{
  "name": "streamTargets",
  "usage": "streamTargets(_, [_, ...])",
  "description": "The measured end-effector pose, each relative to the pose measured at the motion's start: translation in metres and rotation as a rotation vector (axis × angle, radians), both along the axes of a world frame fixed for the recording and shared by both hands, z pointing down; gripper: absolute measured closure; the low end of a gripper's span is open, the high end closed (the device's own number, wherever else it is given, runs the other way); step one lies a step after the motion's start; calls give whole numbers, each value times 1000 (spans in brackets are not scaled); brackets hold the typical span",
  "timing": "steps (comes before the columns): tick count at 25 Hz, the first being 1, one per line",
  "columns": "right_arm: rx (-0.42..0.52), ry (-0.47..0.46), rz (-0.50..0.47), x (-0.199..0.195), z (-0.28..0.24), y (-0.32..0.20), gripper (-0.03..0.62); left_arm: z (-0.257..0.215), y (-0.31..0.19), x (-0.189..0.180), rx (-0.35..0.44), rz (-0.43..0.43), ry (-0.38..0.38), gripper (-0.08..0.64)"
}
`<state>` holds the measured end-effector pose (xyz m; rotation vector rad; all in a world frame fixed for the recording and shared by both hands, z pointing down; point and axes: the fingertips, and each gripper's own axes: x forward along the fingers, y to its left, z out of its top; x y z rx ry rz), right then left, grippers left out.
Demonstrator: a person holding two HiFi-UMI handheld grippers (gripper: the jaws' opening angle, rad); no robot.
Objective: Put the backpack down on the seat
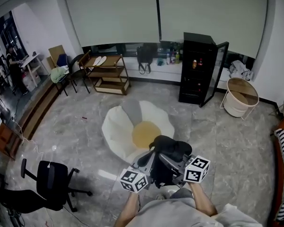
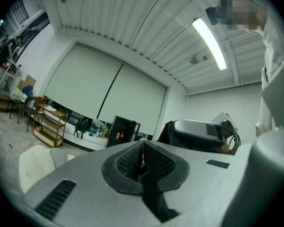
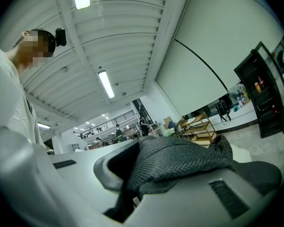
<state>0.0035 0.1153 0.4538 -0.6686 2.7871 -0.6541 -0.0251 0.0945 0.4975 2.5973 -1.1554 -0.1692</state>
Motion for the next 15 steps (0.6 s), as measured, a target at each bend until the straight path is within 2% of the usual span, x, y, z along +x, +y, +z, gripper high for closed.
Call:
streamTargets(8, [-53, 44, -29, -17, 26, 2, 549, 26, 5, -15, -64, -22, 14, 529])
streamTargets(15, [-107, 32, -55, -24, 42, -8, 549, 38, -5, -20, -92, -43, 24, 529])
